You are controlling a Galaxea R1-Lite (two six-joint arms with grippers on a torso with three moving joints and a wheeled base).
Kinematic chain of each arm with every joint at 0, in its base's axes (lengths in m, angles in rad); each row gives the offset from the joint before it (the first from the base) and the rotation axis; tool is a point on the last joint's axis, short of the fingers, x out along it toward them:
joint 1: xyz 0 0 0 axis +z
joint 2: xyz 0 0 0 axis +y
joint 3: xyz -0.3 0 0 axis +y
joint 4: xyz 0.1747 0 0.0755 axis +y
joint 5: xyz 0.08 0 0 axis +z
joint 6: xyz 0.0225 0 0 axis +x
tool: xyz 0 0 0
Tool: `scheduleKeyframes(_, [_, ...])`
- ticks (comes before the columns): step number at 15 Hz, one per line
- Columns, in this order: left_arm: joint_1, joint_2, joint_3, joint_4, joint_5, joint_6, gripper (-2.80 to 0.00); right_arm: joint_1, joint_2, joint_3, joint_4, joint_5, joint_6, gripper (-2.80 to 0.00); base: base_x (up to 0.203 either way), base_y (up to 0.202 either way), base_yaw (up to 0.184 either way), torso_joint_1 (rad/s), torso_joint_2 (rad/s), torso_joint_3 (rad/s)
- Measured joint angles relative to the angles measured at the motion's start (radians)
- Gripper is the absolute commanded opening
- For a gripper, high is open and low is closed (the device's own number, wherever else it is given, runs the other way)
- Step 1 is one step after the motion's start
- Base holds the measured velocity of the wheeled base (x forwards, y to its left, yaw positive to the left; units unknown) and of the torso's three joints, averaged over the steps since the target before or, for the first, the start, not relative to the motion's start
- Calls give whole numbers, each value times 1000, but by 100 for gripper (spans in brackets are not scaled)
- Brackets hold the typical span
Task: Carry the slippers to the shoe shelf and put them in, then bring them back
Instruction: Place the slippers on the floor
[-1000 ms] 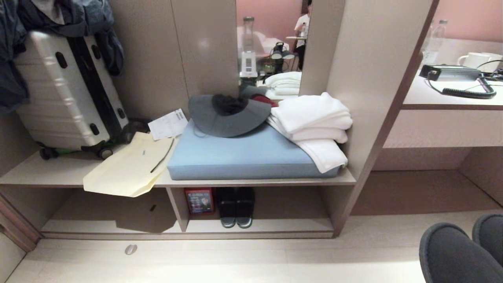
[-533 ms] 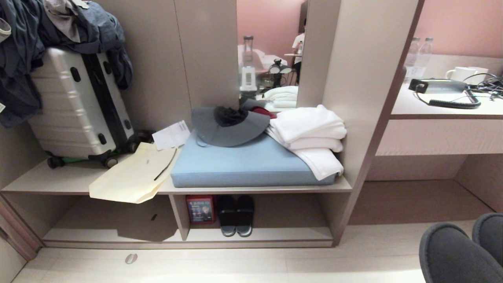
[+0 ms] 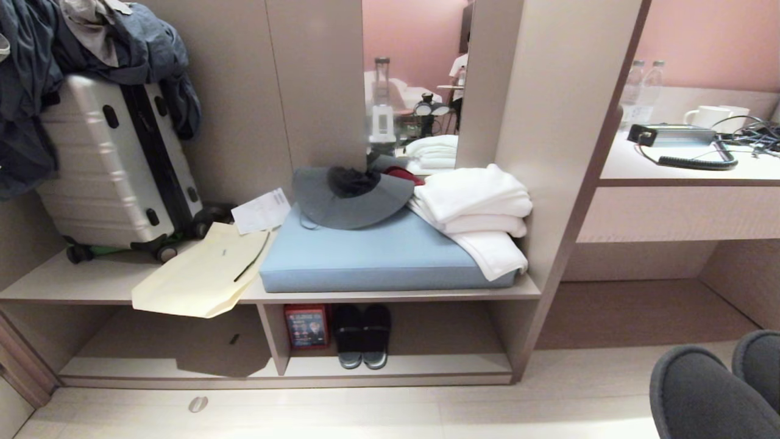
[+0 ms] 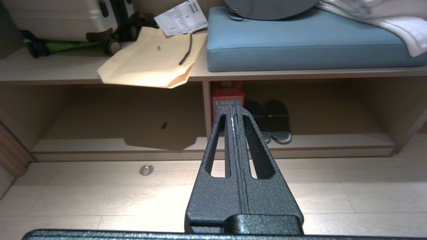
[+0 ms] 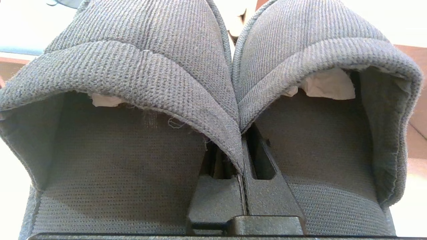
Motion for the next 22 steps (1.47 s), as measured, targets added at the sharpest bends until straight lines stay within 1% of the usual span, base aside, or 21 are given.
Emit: scheduleKeyframes(22, [0, 0, 0, 0, 0, 1, -280, 0, 0, 0, 0, 0, 2, -280, 0, -196, 3, 2, 3, 2])
